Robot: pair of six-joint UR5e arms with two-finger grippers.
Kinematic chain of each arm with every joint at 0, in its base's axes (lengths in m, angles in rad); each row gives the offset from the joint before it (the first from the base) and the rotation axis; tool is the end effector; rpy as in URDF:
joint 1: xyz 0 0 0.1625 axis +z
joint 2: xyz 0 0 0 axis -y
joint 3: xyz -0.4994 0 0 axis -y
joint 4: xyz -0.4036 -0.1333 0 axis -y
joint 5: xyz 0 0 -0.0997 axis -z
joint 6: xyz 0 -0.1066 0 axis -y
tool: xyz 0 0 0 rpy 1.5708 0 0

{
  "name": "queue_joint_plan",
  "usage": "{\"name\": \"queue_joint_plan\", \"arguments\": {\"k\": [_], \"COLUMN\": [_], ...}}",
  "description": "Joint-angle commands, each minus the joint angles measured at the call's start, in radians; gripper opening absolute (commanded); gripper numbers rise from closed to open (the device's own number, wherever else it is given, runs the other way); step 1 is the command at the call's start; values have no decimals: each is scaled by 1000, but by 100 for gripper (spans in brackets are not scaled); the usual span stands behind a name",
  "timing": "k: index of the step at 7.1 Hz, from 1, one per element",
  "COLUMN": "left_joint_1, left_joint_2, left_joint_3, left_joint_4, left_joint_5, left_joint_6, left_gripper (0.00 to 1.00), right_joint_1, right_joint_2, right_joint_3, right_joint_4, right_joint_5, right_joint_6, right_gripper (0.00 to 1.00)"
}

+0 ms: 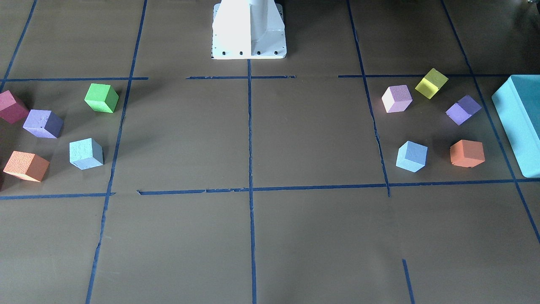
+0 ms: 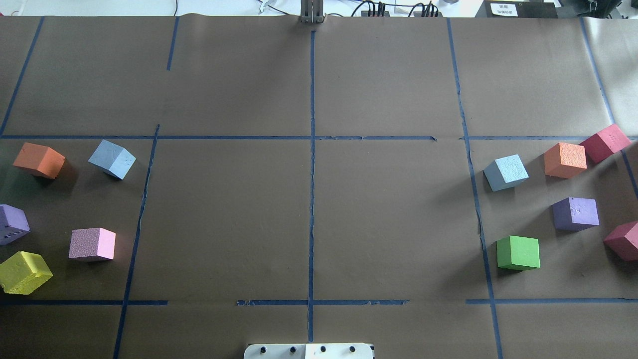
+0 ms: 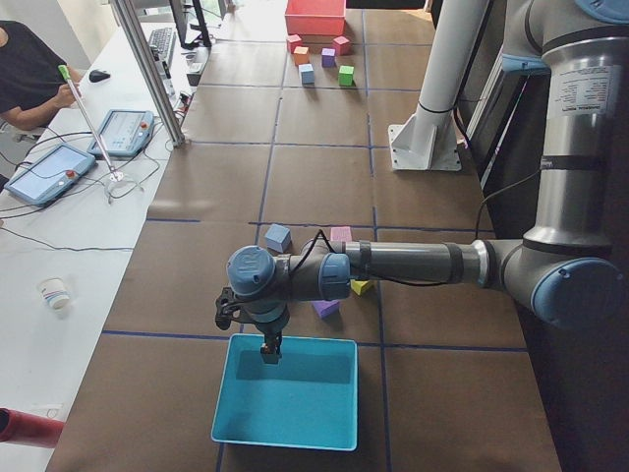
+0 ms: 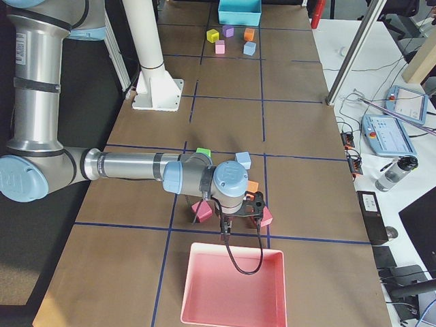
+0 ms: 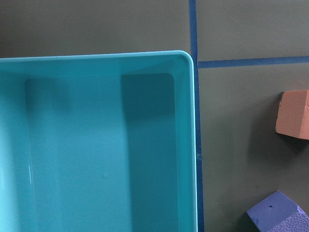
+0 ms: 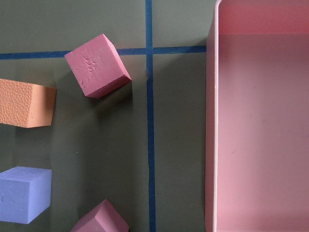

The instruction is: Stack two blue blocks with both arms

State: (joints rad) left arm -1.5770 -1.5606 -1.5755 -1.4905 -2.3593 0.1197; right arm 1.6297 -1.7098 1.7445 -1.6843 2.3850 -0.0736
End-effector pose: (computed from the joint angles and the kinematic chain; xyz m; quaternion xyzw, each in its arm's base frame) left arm -0.0607 -0.4910 0.7475 -0.0154 0.3855 0.0359 0.9219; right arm 0.0809 -0.4238 0.7239 -0.0099 -0.3972 0.0089 0.9176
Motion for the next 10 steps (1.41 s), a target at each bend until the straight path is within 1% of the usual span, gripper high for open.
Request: {"name": "queue_joint_plan", "arguments": {"k": [1,7,10], "left_joint_1": [0,5,6], "left_joint_2": [1,1,1], "left_joint_3": [0,3,-7], "left_joint_4": [-1,-1,-1], "left_joint_5": [0,-1,-1], "left_joint_6": [0,-2,-2], "left_gripper": [100,100,100], "right_joint_1": [-4,-5,-14], "right_joint_2": [2,6,74], "right_joint_3": [15,17,23], "right_joint_4": [0,0,-1], "right_joint_5": [0,3,8], "right_joint_6": [0,3,8], "right_gripper": [100,100,100]}}
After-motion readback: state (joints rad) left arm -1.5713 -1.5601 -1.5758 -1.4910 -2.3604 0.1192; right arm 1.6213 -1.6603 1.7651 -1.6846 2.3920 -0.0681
